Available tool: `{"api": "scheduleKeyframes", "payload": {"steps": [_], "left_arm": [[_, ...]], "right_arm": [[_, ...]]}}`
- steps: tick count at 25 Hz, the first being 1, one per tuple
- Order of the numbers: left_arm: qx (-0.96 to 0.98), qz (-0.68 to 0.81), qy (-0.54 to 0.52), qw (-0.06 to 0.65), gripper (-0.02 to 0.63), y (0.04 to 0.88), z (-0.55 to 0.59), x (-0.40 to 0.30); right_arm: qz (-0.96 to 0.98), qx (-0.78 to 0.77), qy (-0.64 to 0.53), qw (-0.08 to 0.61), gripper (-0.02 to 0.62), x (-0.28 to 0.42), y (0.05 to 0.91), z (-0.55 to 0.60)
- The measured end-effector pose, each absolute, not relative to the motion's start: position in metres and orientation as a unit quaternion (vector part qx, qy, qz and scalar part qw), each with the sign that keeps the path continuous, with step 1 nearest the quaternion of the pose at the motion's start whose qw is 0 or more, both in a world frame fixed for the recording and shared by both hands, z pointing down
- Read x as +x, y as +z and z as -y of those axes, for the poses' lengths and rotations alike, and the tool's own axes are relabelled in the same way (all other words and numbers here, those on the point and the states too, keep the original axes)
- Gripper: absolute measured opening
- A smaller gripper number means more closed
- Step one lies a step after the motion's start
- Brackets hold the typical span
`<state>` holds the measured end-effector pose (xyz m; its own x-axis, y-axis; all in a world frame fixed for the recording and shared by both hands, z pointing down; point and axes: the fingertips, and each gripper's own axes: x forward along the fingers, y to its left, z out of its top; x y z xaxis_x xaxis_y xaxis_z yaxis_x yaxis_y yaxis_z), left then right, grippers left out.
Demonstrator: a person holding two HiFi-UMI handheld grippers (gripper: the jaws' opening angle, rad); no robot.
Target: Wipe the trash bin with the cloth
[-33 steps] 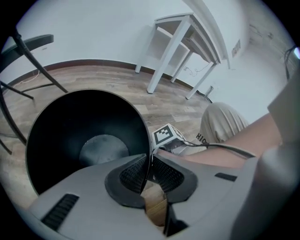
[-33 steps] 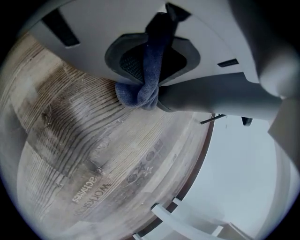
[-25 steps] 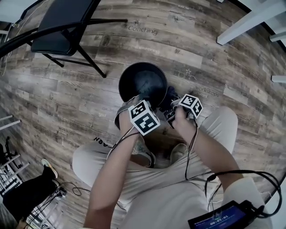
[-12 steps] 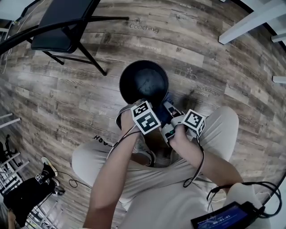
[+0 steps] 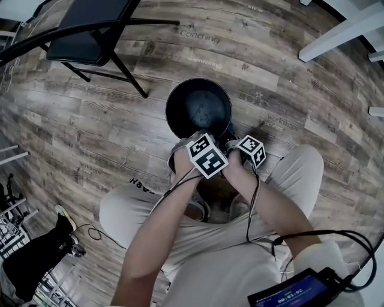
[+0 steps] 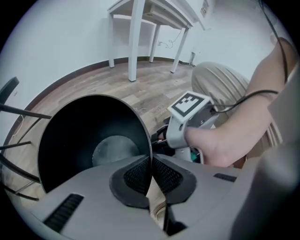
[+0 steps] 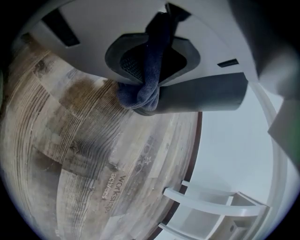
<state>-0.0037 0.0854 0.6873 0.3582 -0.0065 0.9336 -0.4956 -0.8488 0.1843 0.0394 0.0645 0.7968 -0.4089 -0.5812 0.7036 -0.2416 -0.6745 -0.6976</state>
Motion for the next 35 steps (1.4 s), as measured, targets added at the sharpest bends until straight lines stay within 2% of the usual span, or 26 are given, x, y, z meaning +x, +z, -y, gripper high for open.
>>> {"api": "scheduleKeyframes", "payload": {"steps": [9,14,16,17,19,23,27,32,35], "left_arm": [[0.792,0.213,0.498,0.28,0.023,0.681,-0.073,-0.003],[0.805,0.226,0.451,0.313,0.031,0.666,-0.065,-0.003],[0.809,0.241,0.451,0.29,0.099,0.648,-0.051,-0.011],[0.812,0.253,0.451,0.271,0.104,0.635,-0.042,-0.016],[0.821,0.288,0.427,0.248,0.107,0.605,-0.02,-0.025],[0.82,0.38,0.339,0.261,0.107,0.554,0.018,-0.054],[0.813,0.446,0.289,0.237,0.107,0.512,0.033,-0.078],[0.798,0.482,0.254,0.259,0.107,0.497,0.02,-0.08],[0.777,0.539,0.238,0.221,0.107,0.464,0.021,-0.098]], "right_arm": [[-0.393,-0.554,-0.732,0.057,0.069,0.039,0.89,-0.053],[-0.422,-0.56,-0.713,0.02,0.069,0.043,0.882,-0.047],[-0.431,-0.57,-0.699,0.021,0.069,0.047,0.857,-0.04],[-0.441,-0.575,-0.689,0.024,0.069,0.05,0.841,-0.034],[-0.478,-0.579,-0.66,0.022,0.069,0.054,0.803,-0.019],[-0.576,-0.569,-0.587,0.01,0.069,0.062,0.715,-0.006],[-0.675,-0.565,-0.473,-0.013,0.069,0.069,0.635,-0.003],[-0.775,-0.531,-0.339,-0.046,0.069,0.042,0.545,0.002],[-0.803,-0.509,-0.303,-0.064,0.069,0.026,0.5,0.002]]}}
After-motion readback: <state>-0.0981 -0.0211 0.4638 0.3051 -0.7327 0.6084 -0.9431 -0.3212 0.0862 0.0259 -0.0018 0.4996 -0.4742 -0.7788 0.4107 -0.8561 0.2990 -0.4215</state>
